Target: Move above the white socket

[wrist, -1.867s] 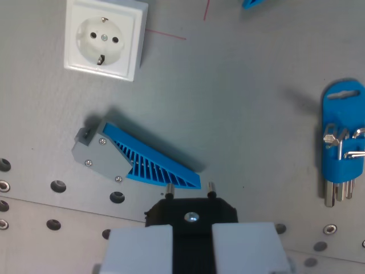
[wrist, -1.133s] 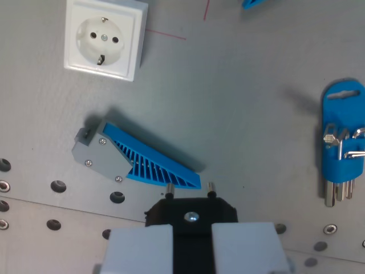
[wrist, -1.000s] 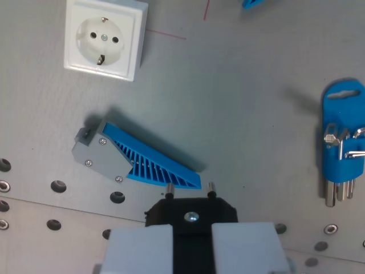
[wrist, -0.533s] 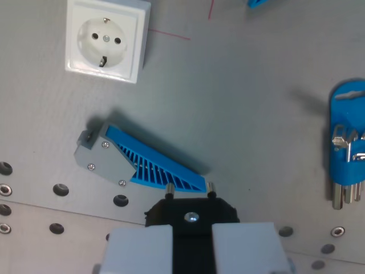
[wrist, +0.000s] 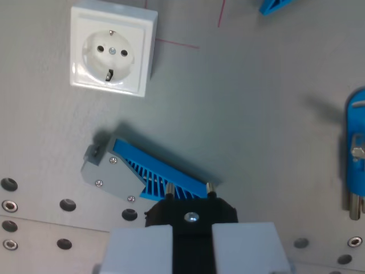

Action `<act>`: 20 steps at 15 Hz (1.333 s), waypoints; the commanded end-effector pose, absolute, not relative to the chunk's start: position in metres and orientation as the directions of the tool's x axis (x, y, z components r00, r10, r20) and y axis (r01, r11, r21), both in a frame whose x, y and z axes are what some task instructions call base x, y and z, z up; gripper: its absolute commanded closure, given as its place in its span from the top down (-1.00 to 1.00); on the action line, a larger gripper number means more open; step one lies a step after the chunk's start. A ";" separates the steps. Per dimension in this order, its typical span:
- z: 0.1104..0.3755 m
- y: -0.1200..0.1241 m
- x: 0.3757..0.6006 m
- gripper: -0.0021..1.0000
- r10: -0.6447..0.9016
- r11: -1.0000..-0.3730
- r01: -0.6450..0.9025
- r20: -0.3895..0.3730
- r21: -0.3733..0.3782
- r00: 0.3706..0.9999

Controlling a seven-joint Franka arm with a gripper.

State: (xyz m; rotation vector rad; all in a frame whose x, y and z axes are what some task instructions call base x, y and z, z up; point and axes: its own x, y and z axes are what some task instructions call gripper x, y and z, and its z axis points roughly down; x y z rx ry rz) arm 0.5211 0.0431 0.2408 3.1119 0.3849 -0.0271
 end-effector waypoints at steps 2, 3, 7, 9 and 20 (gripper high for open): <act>0.226 0.052 0.521 -1.00 0.171 -0.985 0.171 0.040 0.002 0.984; 0.222 0.054 0.521 -1.00 0.169 -0.986 0.169 0.041 0.001 0.985; 0.207 0.060 0.522 -1.00 0.145 -0.989 0.145 0.048 -0.003 0.988; 0.200 0.063 0.522 -1.00 0.135 -0.991 0.136 0.052 -0.005 0.989; 0.158 0.083 0.524 -1.00 0.082 -0.997 0.083 0.055 -0.009 0.995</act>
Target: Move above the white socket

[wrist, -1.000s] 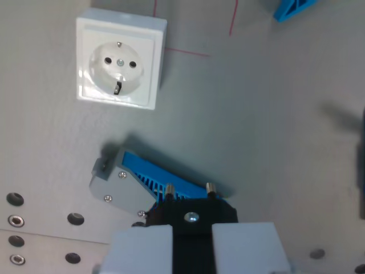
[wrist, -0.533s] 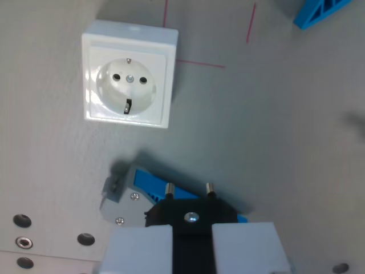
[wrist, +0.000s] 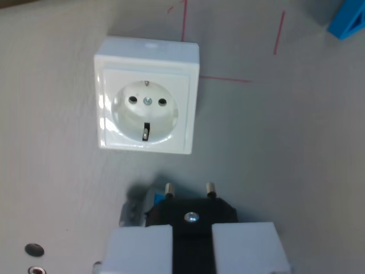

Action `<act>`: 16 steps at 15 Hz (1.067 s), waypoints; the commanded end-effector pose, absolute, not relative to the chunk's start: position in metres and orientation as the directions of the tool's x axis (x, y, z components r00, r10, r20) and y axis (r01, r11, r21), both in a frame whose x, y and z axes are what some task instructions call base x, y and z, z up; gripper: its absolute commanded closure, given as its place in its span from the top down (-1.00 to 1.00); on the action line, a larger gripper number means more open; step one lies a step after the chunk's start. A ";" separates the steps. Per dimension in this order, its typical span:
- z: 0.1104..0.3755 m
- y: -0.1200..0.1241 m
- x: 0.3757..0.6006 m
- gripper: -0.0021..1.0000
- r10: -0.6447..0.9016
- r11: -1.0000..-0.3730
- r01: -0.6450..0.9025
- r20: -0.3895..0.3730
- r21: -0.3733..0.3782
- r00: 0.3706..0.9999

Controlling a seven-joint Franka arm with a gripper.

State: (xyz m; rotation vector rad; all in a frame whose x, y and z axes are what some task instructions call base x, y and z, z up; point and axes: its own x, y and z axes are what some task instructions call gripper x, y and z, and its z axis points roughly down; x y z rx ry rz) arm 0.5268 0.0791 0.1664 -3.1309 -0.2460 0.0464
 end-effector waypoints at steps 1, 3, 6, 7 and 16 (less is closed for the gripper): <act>0.154 0.085 0.524 -1.00 0.079 -0.997 0.080 0.054 -0.010 0.995; 0.148 0.088 0.525 -1.00 0.074 -0.997 0.074 0.052 -0.011 0.996; 0.139 0.092 0.526 -1.00 0.067 -0.998 0.067 0.049 -0.010 0.997; 0.136 0.093 0.526 -1.00 0.065 -0.998 0.066 0.046 -0.009 0.997; 0.118 0.102 0.528 -1.00 0.062 -0.998 0.062 0.036 -0.002 0.997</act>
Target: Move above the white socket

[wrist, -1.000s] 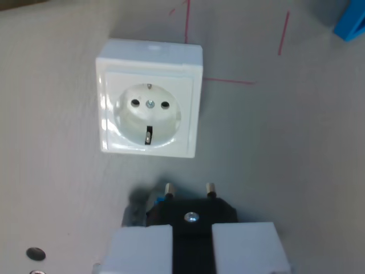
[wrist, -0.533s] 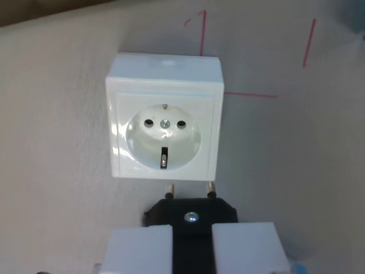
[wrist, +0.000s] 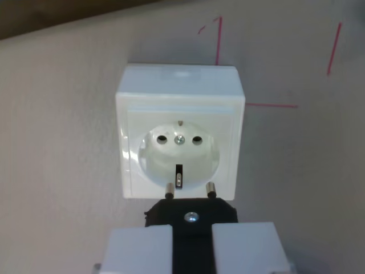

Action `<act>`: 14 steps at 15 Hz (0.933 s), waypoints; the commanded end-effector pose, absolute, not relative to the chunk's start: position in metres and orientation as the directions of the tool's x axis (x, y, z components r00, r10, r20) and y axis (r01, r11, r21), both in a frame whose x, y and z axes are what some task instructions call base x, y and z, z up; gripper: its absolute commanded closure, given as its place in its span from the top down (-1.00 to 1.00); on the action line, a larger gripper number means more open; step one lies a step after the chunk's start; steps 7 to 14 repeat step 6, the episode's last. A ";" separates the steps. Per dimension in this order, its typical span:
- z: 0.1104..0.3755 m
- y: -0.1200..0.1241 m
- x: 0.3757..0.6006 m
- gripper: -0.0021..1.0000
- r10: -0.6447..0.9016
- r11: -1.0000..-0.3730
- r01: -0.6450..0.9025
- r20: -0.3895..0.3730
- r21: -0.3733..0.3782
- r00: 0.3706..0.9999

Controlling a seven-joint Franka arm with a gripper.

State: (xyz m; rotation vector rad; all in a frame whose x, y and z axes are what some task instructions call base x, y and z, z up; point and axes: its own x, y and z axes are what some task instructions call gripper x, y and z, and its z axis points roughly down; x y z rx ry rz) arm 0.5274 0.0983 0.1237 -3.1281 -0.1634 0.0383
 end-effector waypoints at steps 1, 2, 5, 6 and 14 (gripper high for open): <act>0.116 0.103 0.528 -1.00 0.063 -0.998 0.063 0.034 -0.001 0.997; 0.115 0.104 0.529 -1.00 0.063 -0.998 0.063 0.032 -0.001 0.998; 0.112 0.105 0.529 -1.00 0.062 -0.998 0.062 0.029 0.000 0.998; 0.112 0.105 0.529 -1.00 0.063 -0.998 0.063 0.027 0.000 0.998; 0.112 0.105 0.529 -1.00 0.063 -0.998 0.063 0.027 0.000 0.998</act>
